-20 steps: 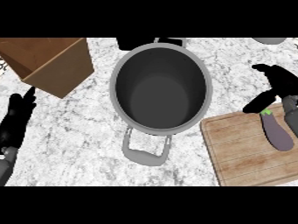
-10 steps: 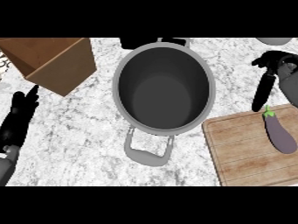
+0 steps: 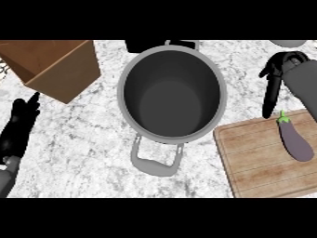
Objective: Pick the eggplant from the cutting board and place it in the pot
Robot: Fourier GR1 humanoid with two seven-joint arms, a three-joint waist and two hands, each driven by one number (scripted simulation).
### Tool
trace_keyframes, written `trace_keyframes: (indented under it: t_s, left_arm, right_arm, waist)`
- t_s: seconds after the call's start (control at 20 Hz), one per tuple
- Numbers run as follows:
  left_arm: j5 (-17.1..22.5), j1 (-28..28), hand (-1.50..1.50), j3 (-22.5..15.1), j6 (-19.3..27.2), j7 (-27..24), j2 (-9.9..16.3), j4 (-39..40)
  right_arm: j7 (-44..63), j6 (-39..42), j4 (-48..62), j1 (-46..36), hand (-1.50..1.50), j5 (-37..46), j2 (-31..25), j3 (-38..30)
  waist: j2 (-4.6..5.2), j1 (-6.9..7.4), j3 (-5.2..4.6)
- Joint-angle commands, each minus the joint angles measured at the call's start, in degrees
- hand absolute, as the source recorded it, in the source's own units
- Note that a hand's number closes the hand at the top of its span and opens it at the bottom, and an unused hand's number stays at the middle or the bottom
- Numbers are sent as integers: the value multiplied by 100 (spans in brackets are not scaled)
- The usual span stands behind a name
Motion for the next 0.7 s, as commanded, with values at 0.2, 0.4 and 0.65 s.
trace_keyframes:
  t_s: [0.2, 0.4, 0.65]
  left_arm:
    - [-167, 364, 0, 44, 142, 58, -142, -237]
    - [-44, 325, 0, 284, -209, -173, -86, 21]
    - [-256, 294, 0, 361, -103, 156, -104, -217]
  right_arm:
    - [988, 480, 638, -299, -150, 41, 325, 1]
    - [820, 531, 736, -120, -150, 266, 388, 130]
    - [751, 246, 699, 193, -150, 500, 636, 124]
  waist:
    - [-39, -128, 7]
    - [-38, -182, 4]
    - [-41, -190, 8]
